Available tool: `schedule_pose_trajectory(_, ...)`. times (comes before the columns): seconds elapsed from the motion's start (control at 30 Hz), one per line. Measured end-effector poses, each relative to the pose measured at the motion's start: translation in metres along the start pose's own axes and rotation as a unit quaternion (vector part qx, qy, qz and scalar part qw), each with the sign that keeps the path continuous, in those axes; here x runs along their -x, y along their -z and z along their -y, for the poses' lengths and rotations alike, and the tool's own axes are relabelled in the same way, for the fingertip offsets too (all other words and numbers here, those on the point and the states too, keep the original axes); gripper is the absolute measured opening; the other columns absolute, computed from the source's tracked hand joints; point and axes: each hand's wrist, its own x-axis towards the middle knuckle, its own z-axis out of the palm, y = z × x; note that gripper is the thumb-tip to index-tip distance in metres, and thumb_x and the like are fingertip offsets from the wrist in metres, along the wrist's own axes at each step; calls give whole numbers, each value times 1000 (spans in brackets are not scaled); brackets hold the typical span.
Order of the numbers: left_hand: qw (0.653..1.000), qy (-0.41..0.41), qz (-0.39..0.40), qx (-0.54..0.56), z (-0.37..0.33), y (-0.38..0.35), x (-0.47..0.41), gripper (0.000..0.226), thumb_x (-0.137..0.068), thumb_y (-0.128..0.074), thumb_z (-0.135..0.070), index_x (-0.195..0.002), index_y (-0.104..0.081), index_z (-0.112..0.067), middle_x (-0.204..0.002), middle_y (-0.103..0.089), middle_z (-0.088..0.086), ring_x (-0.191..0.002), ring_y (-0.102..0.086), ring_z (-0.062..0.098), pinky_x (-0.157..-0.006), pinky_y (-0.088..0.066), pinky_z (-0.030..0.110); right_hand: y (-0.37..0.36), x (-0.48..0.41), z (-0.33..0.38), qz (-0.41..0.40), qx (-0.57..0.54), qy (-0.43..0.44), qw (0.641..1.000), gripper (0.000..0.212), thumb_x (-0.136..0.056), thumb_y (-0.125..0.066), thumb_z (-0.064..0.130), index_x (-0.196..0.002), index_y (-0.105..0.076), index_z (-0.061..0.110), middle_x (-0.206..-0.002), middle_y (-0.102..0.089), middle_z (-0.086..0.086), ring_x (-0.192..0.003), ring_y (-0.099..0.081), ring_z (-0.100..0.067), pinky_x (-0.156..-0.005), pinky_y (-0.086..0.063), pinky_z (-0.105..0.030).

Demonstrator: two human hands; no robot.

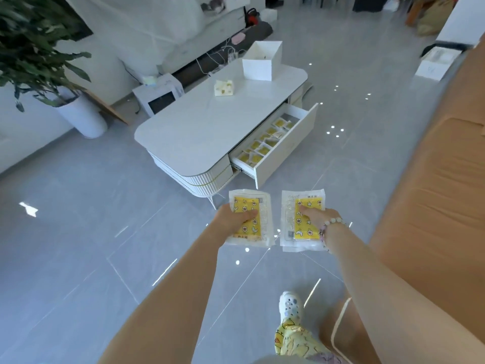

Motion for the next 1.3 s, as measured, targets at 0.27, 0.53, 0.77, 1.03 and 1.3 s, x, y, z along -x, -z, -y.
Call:
schedule_pose_trajectory(0.27, 1000, 9, -9, 3, -59, -27, -75, 17, -85, -69, -22, -100, -66, -14, -92, -69, 3, -73, -66, 14, -60, -53, 22, 31, -67, 55, 11, 39, -23, 999, 35, -89, -61, 40, -81, -57, 6, -73, -55, -5, -55, -47, -17, -58, -42, -28)
schedule_pose_trajectory(0.53, 998, 48, -11, 49, -88, -47, -147, 10, -82, -73, -18, -89, -65, -18, -94, -71, 6, -80, -69, 20, -73, -57, 35, 40, -136, 94, 1, 77, -52, 996, 53, -83, -64, 47, -110, -63, 2, -83, -62, -7, -67, -58, -21, -72, -51, -31)
schedule_pose_trajectory(0.77, 992, 71, -7, 105, -116, -59, -216, 24, -84, -71, -16, -105, -63, -9, -99, -68, 9, -78, -66, 21, -65, -54, 32, 46, -184, 125, 2, 105, -54, 993, 59, -82, -63, 54, -113, -59, 4, -94, -65, -8, -71, -64, -21, -51, -46, -24)
schedule_pose_trajectory(1.03, 991, 84, 24, 105, -175, -65, -335, 26, -82, -73, -18, -105, -65, -9, -104, -69, 11, -84, -67, 23, -70, -56, 34, 65, -272, 230, -34, 117, -64, 990, 57, -84, -59, 53, -114, -59, 5, -89, -64, -6, -61, -57, -18, -49, -43, -23)
schedule_pose_trajectory(1.3, 981, 117, 1, 152, -220, -49, -453, 37, -83, -72, -18, -116, -59, -8, -104, -68, 10, -76, -66, 17, -54, -54, 28, 73, -364, 339, -47, 90, -63, 993, 34, -81, -66, 42, -95, -69, 11, -84, -70, -7, -76, -68, -25, -59, -49, -27)
